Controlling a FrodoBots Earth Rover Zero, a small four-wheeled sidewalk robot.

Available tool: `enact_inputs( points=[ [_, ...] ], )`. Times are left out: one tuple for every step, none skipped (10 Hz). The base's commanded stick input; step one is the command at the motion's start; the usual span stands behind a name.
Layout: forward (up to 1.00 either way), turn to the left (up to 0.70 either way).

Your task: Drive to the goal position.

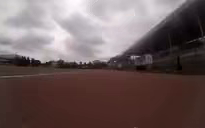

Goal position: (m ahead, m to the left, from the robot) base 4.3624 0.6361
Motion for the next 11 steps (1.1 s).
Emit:
enact_inputs(
  points=[
    [0.70,0.00],
    [0.70,0.00],
    [0.70,0.00],
    [0.70,0.00],
    [0.70,0.00],
    [0.70,0.00],
    [0.70,0.00],
    [0.70,0.00],
    [0.70,0.00],
    [0.70,0.00],
    [0.70,0.00]
  ],
)
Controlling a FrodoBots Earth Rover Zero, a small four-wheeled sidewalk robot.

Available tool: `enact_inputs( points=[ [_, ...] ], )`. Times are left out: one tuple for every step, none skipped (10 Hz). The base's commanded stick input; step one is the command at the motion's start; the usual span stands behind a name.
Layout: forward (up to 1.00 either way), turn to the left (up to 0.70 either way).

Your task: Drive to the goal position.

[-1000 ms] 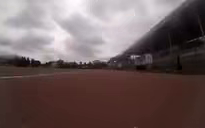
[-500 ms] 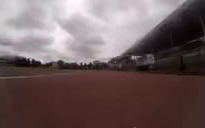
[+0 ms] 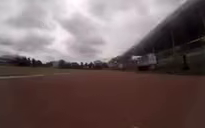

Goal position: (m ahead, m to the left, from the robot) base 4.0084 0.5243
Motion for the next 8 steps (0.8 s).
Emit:
enact_inputs(
  points=[
    [0.70,0.00],
    [0.70,0.00],
    [0.70,0.00],
    [0.70,-0.15],
    [0.70,-0.35],
    [0.70,-0.35],
    [0.70,-0.35],
    [0.70,-0.35]
  ],
)
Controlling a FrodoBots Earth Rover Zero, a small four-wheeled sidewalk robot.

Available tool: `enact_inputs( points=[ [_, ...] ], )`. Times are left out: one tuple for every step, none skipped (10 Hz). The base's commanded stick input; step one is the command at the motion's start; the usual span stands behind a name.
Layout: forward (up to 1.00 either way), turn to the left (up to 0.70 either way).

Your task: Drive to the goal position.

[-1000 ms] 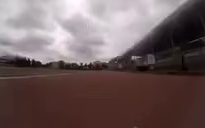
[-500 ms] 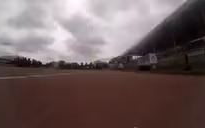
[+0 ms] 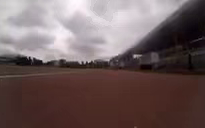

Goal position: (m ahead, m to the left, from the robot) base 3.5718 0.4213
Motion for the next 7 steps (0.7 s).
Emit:
enact_inputs(
  points=[
    [0.70,-0.35],
    [0.70,-0.30],
    [0.70,-0.14],
    [0.70,0.00],
    [0.70,0.00],
    [0.70,0.00],
    [0.70,0.00]
  ],
)
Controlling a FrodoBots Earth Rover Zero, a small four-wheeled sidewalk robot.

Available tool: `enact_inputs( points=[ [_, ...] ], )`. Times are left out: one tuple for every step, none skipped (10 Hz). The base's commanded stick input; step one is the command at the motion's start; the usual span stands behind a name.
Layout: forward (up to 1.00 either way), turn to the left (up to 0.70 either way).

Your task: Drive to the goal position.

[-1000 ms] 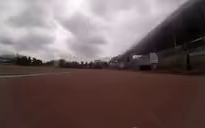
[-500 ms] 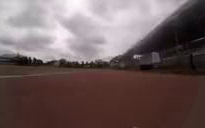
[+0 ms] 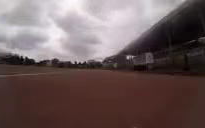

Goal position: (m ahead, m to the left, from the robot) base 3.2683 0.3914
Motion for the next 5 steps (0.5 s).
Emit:
enact_inputs(
  points=[
    [0.70,0.00],
    [0.70,0.00],
    [0.70,0.00],
    [0.70,0.00],
    [0.70,0.00]
  ],
)
